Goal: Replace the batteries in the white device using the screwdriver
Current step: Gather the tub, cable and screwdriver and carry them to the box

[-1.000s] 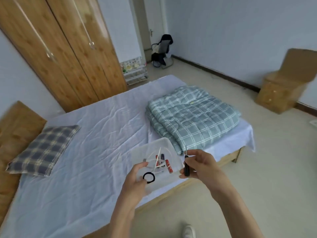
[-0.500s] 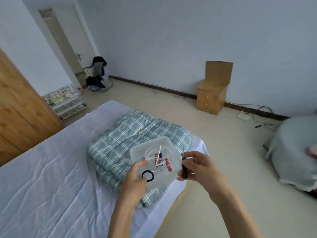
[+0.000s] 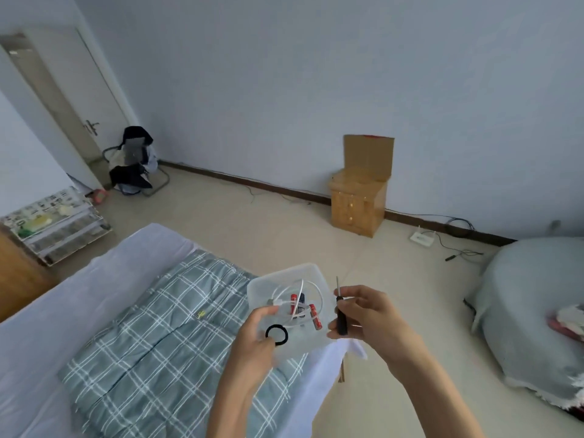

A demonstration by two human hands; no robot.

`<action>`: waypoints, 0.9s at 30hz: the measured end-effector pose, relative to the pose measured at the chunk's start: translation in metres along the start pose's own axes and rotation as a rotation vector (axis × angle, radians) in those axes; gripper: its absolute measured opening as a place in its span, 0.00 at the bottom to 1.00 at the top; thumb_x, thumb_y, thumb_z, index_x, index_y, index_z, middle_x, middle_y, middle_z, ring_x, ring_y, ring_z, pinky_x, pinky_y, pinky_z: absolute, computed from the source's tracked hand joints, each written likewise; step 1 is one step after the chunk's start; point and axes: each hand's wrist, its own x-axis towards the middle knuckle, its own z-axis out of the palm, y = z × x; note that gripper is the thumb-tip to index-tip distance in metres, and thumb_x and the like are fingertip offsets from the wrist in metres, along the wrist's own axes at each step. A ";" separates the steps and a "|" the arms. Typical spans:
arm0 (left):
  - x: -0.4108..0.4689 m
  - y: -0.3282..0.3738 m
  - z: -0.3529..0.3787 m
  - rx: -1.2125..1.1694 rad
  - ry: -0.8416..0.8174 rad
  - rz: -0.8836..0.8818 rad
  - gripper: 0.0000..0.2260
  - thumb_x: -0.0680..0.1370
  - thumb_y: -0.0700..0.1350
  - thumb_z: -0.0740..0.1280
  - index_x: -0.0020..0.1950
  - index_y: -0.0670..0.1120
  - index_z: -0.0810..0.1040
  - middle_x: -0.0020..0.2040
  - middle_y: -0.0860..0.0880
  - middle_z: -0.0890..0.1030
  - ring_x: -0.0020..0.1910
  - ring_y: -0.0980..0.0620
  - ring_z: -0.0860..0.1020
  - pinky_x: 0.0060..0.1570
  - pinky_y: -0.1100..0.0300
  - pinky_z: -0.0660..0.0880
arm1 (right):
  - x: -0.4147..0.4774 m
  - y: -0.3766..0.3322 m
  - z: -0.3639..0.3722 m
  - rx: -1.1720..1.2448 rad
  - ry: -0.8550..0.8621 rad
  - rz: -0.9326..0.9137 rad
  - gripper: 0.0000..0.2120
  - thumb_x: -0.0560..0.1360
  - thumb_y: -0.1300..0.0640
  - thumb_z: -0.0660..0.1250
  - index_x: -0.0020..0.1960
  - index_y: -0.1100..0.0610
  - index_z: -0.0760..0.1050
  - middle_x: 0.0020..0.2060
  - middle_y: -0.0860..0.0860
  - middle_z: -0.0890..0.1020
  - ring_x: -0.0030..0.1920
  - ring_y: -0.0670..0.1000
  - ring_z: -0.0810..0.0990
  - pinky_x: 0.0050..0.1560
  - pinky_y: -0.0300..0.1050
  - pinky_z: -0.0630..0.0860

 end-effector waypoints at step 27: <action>0.446 0.219 0.193 0.116 -0.136 0.126 0.32 0.74 0.32 0.57 0.60 0.69 0.78 0.57 0.50 0.83 0.50 0.46 0.83 0.47 0.53 0.80 | 0.407 -0.177 -0.167 0.020 0.187 -0.085 0.07 0.83 0.72 0.63 0.58 0.69 0.78 0.30 0.54 0.83 0.35 0.60 0.84 0.42 0.56 0.87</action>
